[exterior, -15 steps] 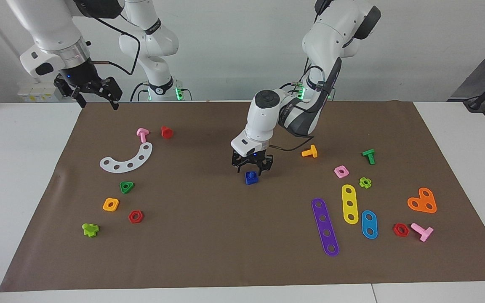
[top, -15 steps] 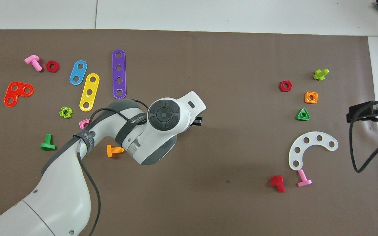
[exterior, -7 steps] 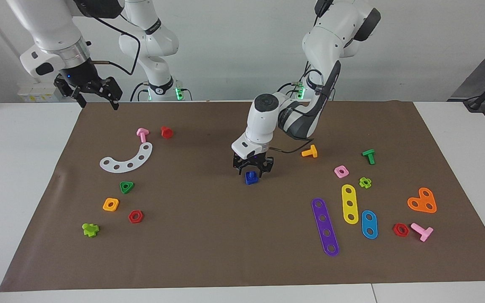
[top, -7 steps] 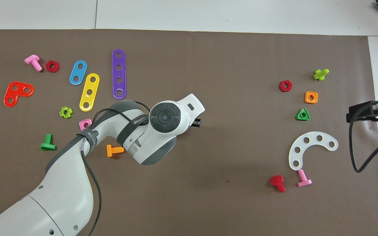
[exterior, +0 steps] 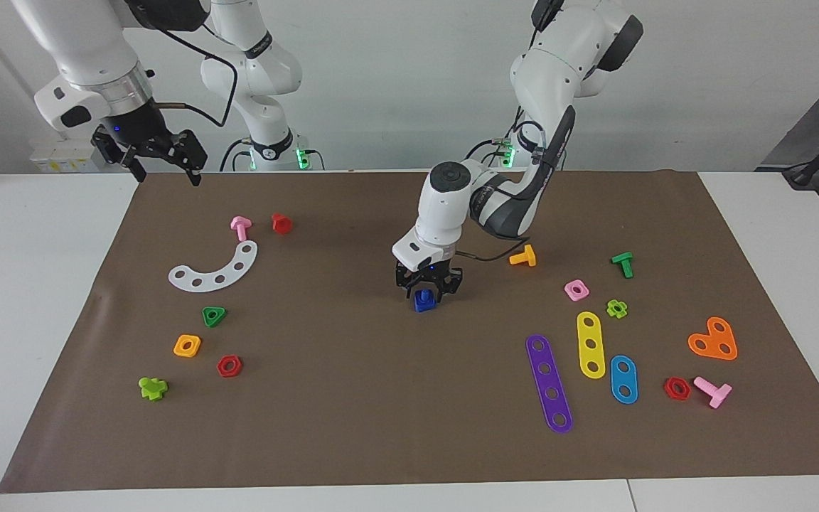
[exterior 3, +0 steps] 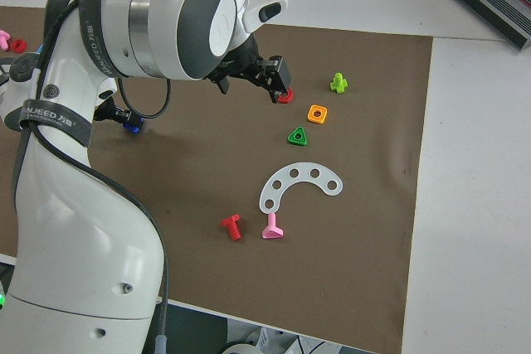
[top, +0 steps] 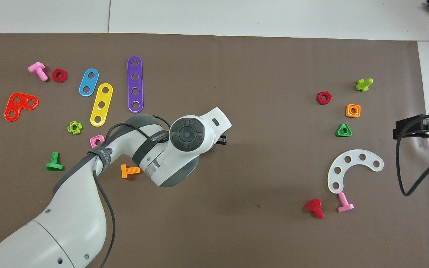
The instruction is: Unscrew and place screws in storage area
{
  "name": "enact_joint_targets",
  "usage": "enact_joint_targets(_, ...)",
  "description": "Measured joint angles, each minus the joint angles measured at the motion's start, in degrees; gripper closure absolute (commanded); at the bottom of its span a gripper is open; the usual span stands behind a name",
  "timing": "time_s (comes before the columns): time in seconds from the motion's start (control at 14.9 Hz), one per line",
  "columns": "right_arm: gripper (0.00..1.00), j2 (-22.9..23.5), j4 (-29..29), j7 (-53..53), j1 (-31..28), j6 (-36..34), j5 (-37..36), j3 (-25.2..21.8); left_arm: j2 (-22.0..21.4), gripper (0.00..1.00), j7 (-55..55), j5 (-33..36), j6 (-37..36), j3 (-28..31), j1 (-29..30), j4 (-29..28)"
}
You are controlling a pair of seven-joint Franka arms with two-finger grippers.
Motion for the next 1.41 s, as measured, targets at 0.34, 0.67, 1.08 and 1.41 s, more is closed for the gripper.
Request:
enact_joint_targets(0.34, 0.00, 0.0, 0.0, 0.0, 0.0, 0.0, 0.0, 0.0, 0.2, 0.67, 0.0, 0.0, 0.2, 0.0, 0.0, 0.0)
enact_joint_targets(0.67, 0.00, 0.0, 0.0, 0.0, 0.0, 0.0, 0.0, 0.0, 0.1, 0.71, 0.0, 0.1, 0.2, 0.0, 0.1, 0.0)
enact_joint_targets(1.08, 0.00, 0.0, 0.0, 0.0, 0.0, 0.0, 0.0, 0.0, 0.1, 0.70, -0.1, 0.1, -1.5, 0.0, 0.1, 1.5)
enact_joint_targets(1.41, 0.00, 0.0, 0.0, 0.0, 0.0, 0.0, 0.0, 0.0, -1.6, 0.68, -0.5, 0.1, -3.6, -0.2, 0.1, 2.8)
